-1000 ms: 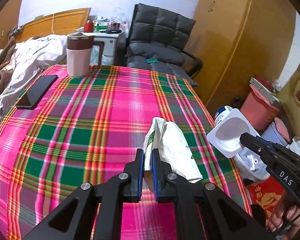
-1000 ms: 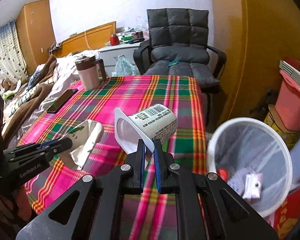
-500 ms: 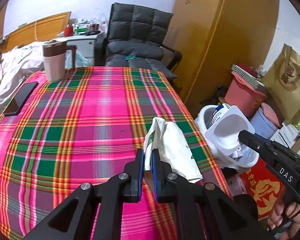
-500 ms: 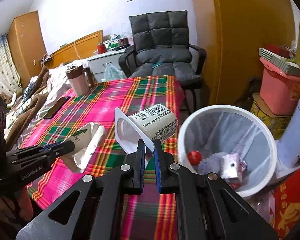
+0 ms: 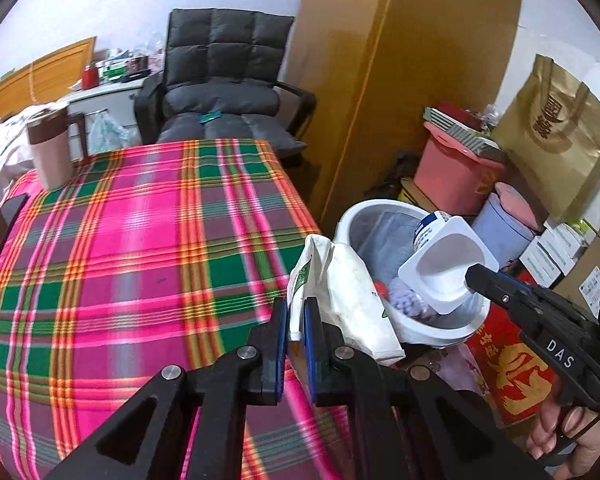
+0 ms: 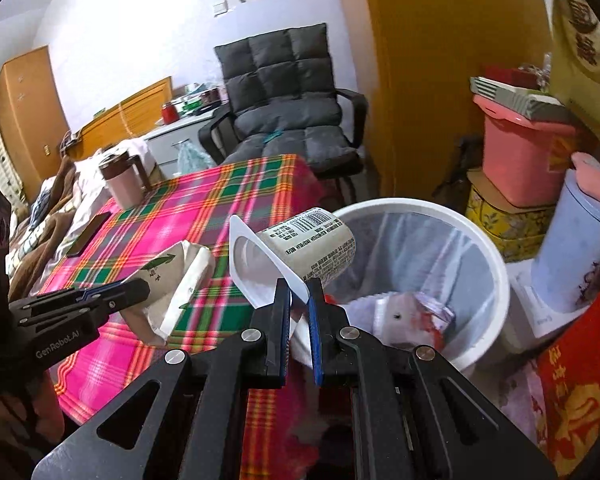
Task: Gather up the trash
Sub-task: 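Carry the tissue and yogurt cup over the wastebasket and lower them in, then open both grippers to drop the tissue and yogurt cup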
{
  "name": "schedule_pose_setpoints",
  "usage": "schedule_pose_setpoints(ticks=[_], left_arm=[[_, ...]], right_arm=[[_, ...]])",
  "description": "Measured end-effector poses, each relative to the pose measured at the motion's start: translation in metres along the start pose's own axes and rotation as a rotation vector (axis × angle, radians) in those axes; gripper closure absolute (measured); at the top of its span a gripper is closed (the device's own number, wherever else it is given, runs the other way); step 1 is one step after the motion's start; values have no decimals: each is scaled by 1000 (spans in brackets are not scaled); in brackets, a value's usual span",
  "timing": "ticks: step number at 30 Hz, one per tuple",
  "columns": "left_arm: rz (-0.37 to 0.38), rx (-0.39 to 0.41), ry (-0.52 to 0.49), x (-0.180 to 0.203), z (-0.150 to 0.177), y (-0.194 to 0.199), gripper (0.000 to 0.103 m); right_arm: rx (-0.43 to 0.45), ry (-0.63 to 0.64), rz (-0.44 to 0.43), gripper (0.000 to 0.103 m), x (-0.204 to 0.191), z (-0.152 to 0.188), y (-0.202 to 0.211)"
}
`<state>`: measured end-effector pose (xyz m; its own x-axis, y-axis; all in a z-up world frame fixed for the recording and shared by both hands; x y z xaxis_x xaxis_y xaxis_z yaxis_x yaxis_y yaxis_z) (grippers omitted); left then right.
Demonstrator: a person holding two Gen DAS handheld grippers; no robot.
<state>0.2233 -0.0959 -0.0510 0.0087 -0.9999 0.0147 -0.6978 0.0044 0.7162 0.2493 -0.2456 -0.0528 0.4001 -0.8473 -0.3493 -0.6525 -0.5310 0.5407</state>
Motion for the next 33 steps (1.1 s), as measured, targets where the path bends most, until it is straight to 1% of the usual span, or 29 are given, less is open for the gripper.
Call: schedule_pose_setpoints(ticks=[10,17,23,33], left_arm=[[63,-7,-54,48,-8,-13,95],[90,-19,-82,74,-12,-28,95],[99,-30,-100,88,-16,-42,95],[109,-55,-117,106,-22,-66,95]], right_arm=[[16,-61,55,92,40,4,18],[-2,-89,75,92,55,9,15],[-26,-105,86,92,67,13,9],[-52,-115,107,92,85,9,-1]])
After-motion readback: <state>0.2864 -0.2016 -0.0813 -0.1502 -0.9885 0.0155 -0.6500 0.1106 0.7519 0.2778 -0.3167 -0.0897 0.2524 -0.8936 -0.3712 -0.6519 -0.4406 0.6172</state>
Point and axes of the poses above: each gripper's, at about its wrist camera, not at the fingertips, and y roughly against the way its jaws point, x to its right, z to its underside, the point moved 9 cm from there along -y, roughly the way its jaws point, and after that the axes turned 15 degrees about -z, right-handed, at the moved point
